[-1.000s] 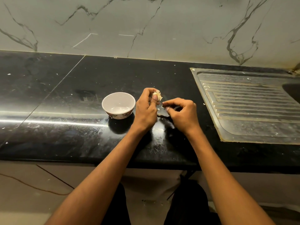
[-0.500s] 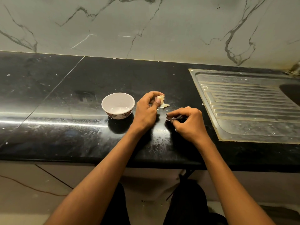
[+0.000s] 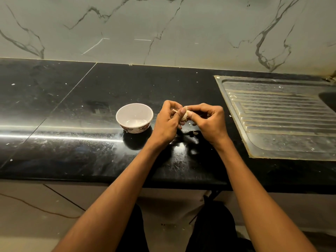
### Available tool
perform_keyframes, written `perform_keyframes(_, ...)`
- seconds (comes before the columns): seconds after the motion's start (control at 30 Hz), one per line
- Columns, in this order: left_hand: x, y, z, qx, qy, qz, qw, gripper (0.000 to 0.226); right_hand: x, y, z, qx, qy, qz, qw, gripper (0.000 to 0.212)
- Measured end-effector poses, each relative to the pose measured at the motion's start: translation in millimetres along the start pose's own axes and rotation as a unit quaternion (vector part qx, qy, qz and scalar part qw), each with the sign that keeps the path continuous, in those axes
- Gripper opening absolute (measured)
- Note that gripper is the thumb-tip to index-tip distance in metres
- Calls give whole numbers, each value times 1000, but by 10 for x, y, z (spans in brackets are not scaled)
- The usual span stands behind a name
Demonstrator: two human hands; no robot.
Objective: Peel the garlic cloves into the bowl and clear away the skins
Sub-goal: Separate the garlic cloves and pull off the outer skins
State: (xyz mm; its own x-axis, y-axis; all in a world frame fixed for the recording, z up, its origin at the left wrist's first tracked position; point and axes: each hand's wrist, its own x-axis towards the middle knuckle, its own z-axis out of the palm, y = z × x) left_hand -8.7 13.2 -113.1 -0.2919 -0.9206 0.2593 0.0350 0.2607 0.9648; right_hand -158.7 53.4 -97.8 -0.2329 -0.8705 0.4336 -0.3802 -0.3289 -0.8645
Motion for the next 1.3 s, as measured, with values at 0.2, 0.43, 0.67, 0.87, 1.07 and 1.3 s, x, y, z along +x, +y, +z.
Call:
perform_keyframes(0.2,20,5,9,-25,8,-7,1000,15,-18,32,22,54,-1,53,997,9)
perform_keyframes(0.43,19,6,-18,-43,2,-23,999,19,-33,75,74,15,-8,62,998,13)
perform_keyframes(0.67,23,7,-21,-49,-18,-40,998,19,-45,130,84,-82,-2,3,997,16)
perform_keyframes(0.87,-1,38,-26,-86,-18,-59,994,25,-61,55,192,-80,49,-4,996,18)
perform_keyframes(1.07,-33,73,-72,-64,-17,-51,996,26,-73,77,132,-10,17,14,1000,15)
perform_keyframes(1.3,-56,99,-76,-67,-12,-51,996,41,-75,50,158,-15,67,29,997,15)
